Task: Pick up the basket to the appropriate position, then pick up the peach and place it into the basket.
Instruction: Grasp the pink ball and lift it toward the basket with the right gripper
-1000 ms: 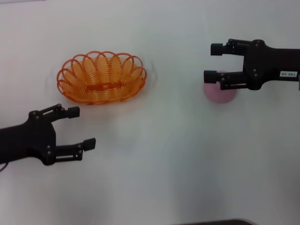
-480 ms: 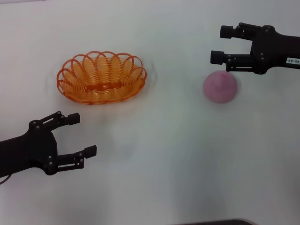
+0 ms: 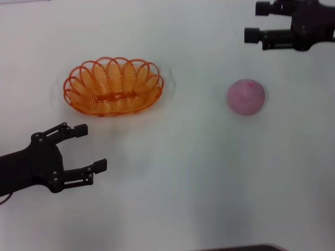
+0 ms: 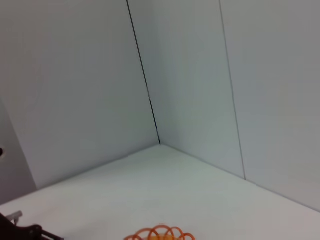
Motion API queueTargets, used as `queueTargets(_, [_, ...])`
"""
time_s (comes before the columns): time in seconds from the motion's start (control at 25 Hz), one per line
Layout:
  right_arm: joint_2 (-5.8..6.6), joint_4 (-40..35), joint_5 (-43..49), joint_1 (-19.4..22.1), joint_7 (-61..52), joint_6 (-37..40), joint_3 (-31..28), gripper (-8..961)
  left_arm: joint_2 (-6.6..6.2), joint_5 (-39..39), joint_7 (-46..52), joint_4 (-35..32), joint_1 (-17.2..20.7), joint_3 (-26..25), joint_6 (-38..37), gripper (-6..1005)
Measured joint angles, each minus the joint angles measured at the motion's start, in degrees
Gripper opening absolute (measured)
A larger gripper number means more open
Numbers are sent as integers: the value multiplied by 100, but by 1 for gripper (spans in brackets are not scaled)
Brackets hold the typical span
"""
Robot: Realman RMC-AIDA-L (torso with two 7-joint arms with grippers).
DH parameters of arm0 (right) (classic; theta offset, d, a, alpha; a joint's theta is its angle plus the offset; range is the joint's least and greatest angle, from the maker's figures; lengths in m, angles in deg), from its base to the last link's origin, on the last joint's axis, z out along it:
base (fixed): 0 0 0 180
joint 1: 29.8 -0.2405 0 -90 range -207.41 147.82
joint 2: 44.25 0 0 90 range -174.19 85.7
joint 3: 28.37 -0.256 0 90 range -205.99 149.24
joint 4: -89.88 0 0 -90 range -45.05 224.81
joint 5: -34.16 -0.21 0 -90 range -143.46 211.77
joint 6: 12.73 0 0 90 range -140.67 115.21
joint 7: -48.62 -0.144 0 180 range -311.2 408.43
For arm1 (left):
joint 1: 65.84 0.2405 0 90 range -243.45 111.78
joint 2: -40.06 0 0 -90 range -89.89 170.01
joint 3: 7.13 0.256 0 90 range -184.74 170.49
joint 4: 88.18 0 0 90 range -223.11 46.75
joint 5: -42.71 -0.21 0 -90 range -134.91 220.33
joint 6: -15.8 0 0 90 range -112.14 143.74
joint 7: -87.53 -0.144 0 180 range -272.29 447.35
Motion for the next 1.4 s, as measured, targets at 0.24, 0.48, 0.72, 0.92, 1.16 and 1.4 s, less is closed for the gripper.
queueTargets(0.24, [17, -923, 6, -72, -742, 7, 378, 867, -6, 5, 0, 0, -9, -52, -37, 921])
queueTargets(0.48, [47, -1473, 944, -369, -1431, 37, 908, 866, -5, 5, 5, 5, -21, -52, -37, 920])
queueTargets(0.72, [-62, -1617, 2677, -1013, -2079, 121, 1319, 865, -4, 5, 16, 18, -37, -51, -34, 920])
queueTargets(0.92, [-216, -1597, 4027, -1433, -2533, 137, 1985, 864, -5, 4, 57, 18, -37, -51, -10, 920])
queueTargets(1.16, [-250, -1570, 4277, -1517, -2874, -24, 2670, 863, -4, 4, 60, 93, -43, -52, 7, 919])
queueTargets(1.4, [-245, -1176, 4296, -1546, -2927, -331, 2885, 862, -5, 4, 61, 97, -45, -55, 17, 919])
